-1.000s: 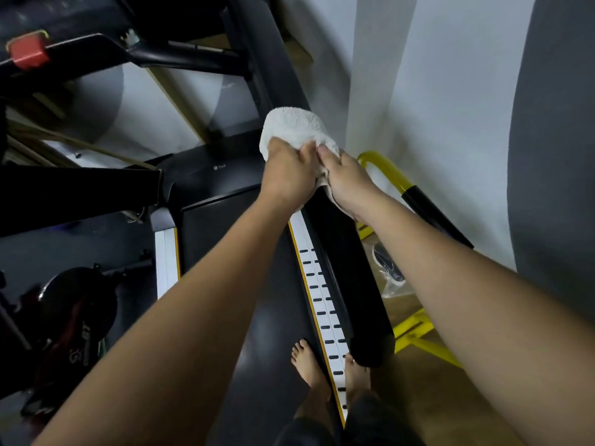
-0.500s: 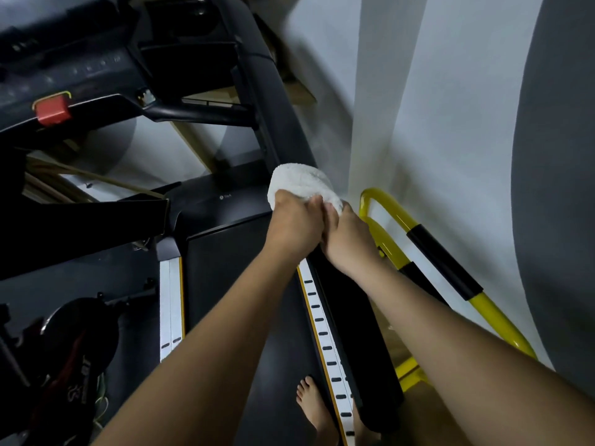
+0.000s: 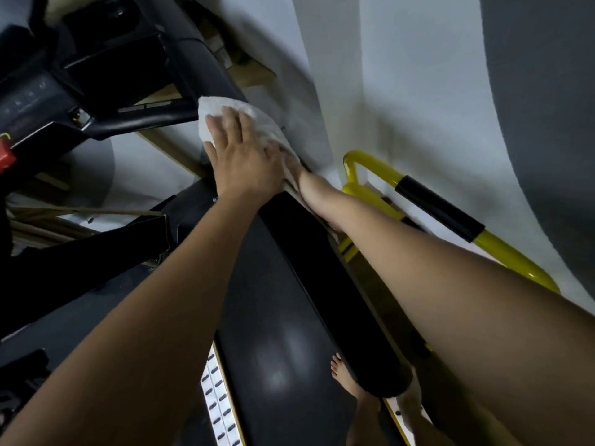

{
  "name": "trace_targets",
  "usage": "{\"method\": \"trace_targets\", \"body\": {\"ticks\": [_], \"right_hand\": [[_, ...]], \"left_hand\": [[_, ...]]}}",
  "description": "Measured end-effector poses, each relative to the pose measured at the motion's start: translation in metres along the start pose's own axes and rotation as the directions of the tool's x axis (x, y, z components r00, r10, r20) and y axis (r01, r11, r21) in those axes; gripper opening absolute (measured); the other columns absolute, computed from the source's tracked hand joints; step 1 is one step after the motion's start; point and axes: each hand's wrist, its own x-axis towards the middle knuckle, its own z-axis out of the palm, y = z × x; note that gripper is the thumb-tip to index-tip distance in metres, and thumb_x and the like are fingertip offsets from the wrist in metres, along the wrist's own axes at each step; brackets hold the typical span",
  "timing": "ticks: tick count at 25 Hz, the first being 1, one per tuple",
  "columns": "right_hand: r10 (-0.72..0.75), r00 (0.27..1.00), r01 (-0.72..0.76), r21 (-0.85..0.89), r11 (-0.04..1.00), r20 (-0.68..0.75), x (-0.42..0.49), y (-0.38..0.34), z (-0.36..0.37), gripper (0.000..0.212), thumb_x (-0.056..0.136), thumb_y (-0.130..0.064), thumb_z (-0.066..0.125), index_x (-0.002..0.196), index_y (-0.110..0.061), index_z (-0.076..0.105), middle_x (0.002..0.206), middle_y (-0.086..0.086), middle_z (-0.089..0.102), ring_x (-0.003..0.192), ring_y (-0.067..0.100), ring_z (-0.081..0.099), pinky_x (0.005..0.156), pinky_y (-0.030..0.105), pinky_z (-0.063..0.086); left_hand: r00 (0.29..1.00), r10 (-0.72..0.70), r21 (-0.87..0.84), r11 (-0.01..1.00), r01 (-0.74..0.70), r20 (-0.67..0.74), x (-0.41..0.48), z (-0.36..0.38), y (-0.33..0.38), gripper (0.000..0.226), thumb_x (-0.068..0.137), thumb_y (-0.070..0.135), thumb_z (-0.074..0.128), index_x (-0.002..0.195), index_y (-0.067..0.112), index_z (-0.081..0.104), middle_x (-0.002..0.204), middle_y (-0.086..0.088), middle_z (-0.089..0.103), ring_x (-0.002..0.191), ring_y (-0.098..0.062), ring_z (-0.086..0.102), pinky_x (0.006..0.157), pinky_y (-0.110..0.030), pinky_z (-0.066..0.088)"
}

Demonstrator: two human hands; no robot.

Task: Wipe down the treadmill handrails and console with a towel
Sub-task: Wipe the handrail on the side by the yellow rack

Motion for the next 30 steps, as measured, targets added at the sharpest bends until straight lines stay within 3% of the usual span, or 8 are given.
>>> {"method": "trace_targets", "body": {"ticks": [3,6,10,16,20,23,28,30], "right_hand": [[0.071,0.985,-0.101,0.195,0.976,0.155,-0.063,0.039,-0.01,0.05,0.098,-0.057,0.036,0.131,-0.024,0.055,0.12,0.001,0.067,0.116,0.01,0.06,0.096,0.021,0.045],[0.138,0.98,-0.138,-0.013,0.99,0.146,-0.085,0.079,-0.014,0.077,0.079,-0.084,0.028,0.13,-0.034,0.054,0.126,-0.001,0.063,0.12,0.016,0.056,0.107,0.042,0.039],[0.062,0.993,-0.065,0.034,0.997,0.1,-0.041,0.069,-0.014,0.061,0.094,-0.065,0.026,0.132,-0.027,0.055,0.134,0.008,0.058,0.122,0.015,0.05,0.108,0.041,0.037],[0.136,0.988,-0.131,-0.082,0.988,0.071,-0.031,0.07,-0.015,0.049,0.106,-0.039,0.025,0.151,-0.022,0.027,0.153,0.015,0.032,0.14,0.031,0.032,0.114,0.044,0.027],[-0.113,0.992,0.112,-0.014,0.994,-0.058,-0.084,0.071,-0.007,0.052,0.104,-0.036,0.03,0.15,-0.011,0.028,0.154,0.01,0.032,0.142,0.026,0.029,0.113,0.026,0.022],[-0.318,0.948,0.314,-0.114,0.943,-0.017,-0.086,0.07,-0.003,0.06,0.099,-0.045,0.029,0.154,-0.021,0.02,0.161,-0.001,0.02,0.147,0.012,0.019,0.12,0.034,0.016],[-0.174,0.982,0.161,0.146,0.976,0.076,-0.032,0.073,-0.014,0.05,0.099,-0.055,0.032,0.147,-0.046,0.024,0.157,-0.01,0.03,0.143,0.018,0.029,0.118,0.043,0.021],[-0.169,0.983,0.157,0.148,0.977,0.071,-0.04,0.077,-0.018,0.051,0.1,-0.052,0.033,0.149,-0.042,0.023,0.158,-0.008,0.028,0.144,0.018,0.027,0.118,0.039,0.019]], "left_hand": [[0.98,0.201,-0.077,0.977,-0.201,-0.014,-0.072,0.011,0.008,0.071,0.093,0.043,0.03,0.156,0.01,0.021,0.166,-0.008,0.006,0.152,-0.026,-0.006,0.122,-0.05,-0.002],[0.944,0.329,-0.166,0.931,-0.326,-0.007,-0.125,0.017,0.006,0.074,0.089,0.046,0.029,0.155,0.011,0.025,0.165,-0.006,0.01,0.153,-0.021,-0.005,0.122,-0.048,-0.007],[0.855,0.504,0.065,0.856,-0.513,0.123,-0.076,0.01,0.004,0.07,0.092,0.05,0.026,0.152,0.014,0.034,0.161,-0.004,0.026,0.152,-0.02,0.009,0.123,-0.045,-0.004],[0.849,0.505,0.126,0.842,-0.525,0.157,-0.04,0.009,0.018,0.067,0.088,0.049,0.028,0.144,0.019,0.048,0.151,-0.003,0.047,0.146,-0.018,0.028,0.122,-0.043,0.002],[0.834,0.549,-0.04,0.836,-0.547,0.056,-0.09,0.014,0.003,0.061,0.088,0.033,0.032,0.145,0.017,0.048,0.155,-0.002,0.038,0.15,-0.021,0.023,0.122,-0.048,0.004],[0.755,0.646,-0.048,0.762,-0.646,0.113,-0.081,0.004,-0.014,0.057,0.091,0.032,0.037,0.146,0.017,0.046,0.156,-0.006,0.038,0.15,-0.023,0.023,0.121,-0.054,0.011],[0.794,0.577,0.152,0.782,-0.604,0.191,-0.028,0.002,0.007,0.062,0.081,0.041,0.04,0.135,0.018,0.059,0.146,-0.003,0.052,0.142,-0.026,0.038,0.12,-0.042,0.012],[0.79,0.577,0.167,0.775,-0.61,0.209,-0.029,0.001,0.009,0.062,0.08,0.042,0.039,0.134,0.02,0.06,0.144,-0.001,0.054,0.141,-0.026,0.038,0.12,-0.042,0.012]]}}
